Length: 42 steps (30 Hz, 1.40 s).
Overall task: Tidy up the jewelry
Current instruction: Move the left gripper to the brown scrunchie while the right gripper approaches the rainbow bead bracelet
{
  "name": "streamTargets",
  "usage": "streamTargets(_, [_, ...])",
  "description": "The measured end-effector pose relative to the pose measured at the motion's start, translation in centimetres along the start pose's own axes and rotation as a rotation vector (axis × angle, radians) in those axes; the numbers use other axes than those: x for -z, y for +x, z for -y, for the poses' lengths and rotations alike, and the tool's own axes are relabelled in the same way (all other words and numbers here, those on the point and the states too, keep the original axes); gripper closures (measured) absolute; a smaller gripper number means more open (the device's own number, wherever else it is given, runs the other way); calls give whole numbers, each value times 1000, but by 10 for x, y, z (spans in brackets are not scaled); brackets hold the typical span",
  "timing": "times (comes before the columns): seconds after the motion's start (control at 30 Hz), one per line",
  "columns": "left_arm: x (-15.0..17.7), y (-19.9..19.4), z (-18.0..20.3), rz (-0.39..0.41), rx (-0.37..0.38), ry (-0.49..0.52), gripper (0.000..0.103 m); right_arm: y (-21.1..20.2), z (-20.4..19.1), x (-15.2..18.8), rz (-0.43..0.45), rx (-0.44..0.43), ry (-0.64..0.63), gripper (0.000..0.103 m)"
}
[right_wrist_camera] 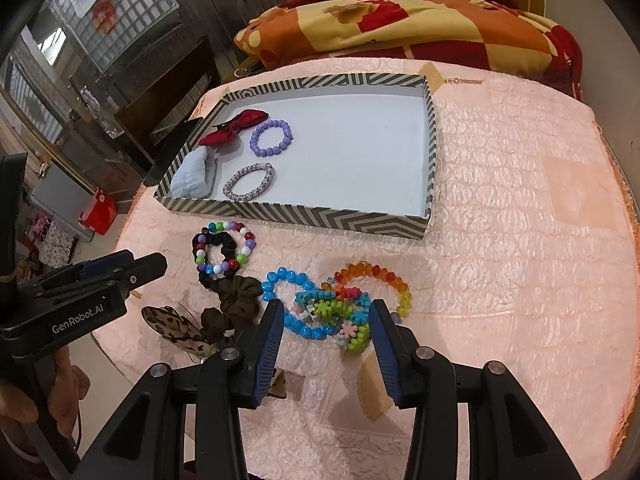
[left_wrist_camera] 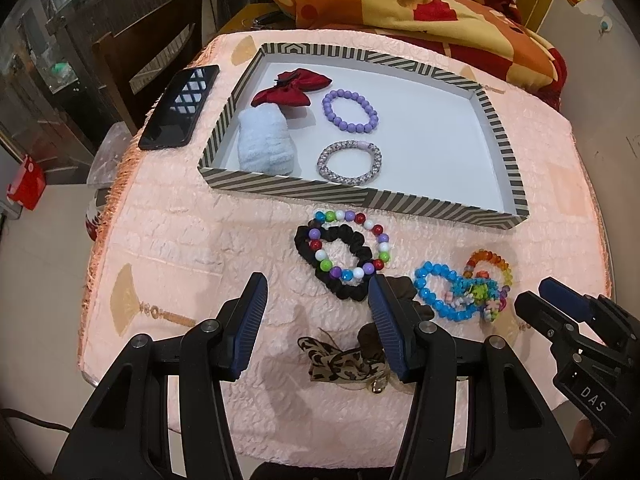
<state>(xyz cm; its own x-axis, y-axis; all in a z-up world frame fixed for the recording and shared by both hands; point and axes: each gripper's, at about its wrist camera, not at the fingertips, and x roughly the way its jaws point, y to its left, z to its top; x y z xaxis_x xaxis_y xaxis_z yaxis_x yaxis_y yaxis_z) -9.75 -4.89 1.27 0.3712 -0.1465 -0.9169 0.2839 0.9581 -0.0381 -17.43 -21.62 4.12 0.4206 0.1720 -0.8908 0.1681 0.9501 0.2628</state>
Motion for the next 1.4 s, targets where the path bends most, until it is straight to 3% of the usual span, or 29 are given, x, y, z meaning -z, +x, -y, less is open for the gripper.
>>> streamTargets(0.33, [3, 0, -6, -11, 6, -16, 51, 0, 5, 5, -11, 3, 5, 61])
streamTargets(0.43, [3, -2, -12, -14, 14, -27, 51, 0, 9, 7, -9, 15, 6, 56])
streamTargets(0.7, [6, -2, -39, -52, 61, -101, 51, 10, 31, 17, -36, 41, 37, 54])
streamTargets(0.8, [11, -4, -45, -86, 113, -125, 50, 13, 35, 19, -42, 32, 45, 54])
streamTargets(1.07, [22, -11, -36, -112, 235, -119, 32, 21, 47, 16, -50, 50, 66, 54])
streamTargets(1.23, [21, 5, -11, -147, 222, -52, 32, 26, 49, 8, -28, 89, 39, 54])
streamTargets(1.4, [22, 26, 8, -172, 164, 7, 32, 39, 50, 0, -27, 116, -8, 54])
